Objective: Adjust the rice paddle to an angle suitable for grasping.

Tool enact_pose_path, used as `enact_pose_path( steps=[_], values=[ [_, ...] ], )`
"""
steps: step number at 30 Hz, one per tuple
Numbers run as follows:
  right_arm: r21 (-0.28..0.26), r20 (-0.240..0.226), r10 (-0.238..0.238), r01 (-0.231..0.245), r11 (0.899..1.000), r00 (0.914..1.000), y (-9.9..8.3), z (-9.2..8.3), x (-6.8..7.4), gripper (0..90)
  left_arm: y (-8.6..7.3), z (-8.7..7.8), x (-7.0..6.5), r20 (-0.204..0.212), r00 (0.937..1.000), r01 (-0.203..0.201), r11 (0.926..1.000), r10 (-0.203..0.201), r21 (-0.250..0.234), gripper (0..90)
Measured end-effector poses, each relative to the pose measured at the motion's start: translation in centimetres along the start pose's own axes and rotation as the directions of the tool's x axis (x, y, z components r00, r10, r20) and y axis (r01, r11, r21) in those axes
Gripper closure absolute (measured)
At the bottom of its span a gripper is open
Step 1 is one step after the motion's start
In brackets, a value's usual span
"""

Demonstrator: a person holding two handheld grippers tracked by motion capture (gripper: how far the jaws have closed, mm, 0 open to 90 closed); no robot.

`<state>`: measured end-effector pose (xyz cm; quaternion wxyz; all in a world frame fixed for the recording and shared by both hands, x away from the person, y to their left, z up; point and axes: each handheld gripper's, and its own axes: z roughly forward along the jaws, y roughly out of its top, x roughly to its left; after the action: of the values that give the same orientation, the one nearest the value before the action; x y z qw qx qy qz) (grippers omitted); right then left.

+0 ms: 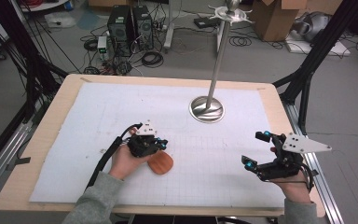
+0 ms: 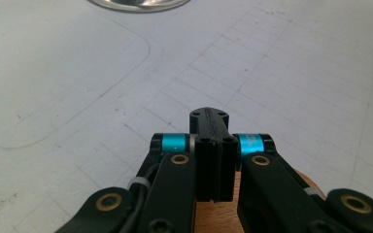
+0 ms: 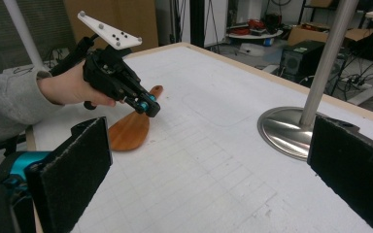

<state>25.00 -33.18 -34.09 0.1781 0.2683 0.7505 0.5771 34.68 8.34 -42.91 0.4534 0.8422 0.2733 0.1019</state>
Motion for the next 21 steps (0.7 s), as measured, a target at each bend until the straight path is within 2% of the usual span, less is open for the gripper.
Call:
enact_pose_path(
  steps=[8,17,21],
  values=[
    [-0.005,0.013,0.008,-0.008,1.0,0.9999,-0.1,-0.6,-0.1,1.0,0.0,0.7,-0.3,-0.004,1.0,0.0,0.9994,0.0,0.035,89.5],
    [-0.014,0.016,0.001,-0.001,1.0,0.9999,-0.1,-0.7,-0.1,1.0,-0.3,2.0,-1.0,-0.016,0.9989,-0.042,0.9933,0.044,0.108,89.5],
    [-0.002,0.007,-0.002,0.002,1.0,1.0,-0.1,-0.6,-0.1,1.0,-0.3,2.0,-1.0,-0.014,0.9993,-0.034,0.9941,0.036,0.103,89.5]
  ],
)
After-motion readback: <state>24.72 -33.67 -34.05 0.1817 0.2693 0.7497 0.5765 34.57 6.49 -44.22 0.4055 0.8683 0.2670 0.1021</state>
